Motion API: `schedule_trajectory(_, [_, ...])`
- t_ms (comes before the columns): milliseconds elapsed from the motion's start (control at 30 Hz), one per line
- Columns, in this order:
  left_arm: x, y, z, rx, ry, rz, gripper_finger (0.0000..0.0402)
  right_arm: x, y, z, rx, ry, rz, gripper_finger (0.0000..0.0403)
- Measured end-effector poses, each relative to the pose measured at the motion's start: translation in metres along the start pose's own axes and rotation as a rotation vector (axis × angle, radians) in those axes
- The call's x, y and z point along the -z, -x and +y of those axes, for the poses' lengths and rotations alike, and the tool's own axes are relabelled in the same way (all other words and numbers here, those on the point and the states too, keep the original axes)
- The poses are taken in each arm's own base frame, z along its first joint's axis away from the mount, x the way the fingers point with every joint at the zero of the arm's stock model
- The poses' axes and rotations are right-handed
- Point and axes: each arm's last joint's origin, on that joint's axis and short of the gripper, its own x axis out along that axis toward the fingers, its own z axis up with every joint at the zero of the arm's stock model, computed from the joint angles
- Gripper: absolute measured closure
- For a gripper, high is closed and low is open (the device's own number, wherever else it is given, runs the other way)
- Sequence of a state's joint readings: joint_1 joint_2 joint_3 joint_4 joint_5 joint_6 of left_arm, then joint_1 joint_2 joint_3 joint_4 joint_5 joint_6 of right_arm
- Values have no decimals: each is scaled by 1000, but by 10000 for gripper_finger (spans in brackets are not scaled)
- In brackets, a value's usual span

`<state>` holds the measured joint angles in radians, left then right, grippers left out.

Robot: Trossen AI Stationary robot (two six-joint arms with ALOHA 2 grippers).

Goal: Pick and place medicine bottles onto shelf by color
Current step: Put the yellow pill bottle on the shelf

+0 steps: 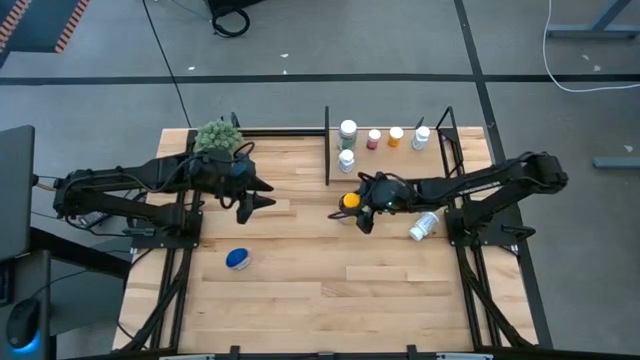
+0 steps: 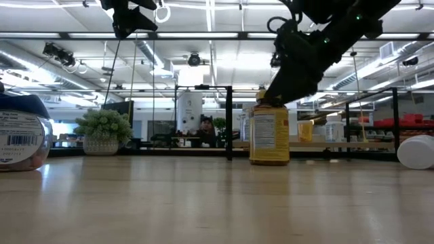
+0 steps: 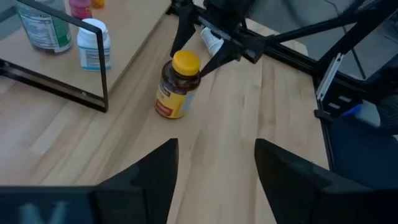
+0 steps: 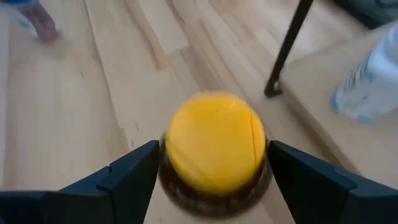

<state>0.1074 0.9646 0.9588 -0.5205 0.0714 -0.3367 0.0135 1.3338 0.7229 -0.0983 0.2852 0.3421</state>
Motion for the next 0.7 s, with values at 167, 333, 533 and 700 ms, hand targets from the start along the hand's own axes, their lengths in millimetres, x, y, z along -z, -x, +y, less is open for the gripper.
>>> schedule_trajectory(167, [0, 0, 0, 0, 1, 2, 191, 1, 0, 0, 5, -26, 14, 93])
schedule_trajectory(333, [0, 0, 0, 0, 1, 2, 195, -1, 0, -1, 30, -40, -12, 93])
schedule_trajectory(533, [0, 0, 0, 1, 1, 2, 192, -1, 0, -1, 40, -40, -18, 94])
schedule_trajectory(700, [0, 0, 0, 1, 1, 2, 199, -1, 0, -1, 51, -50, -22, 115])
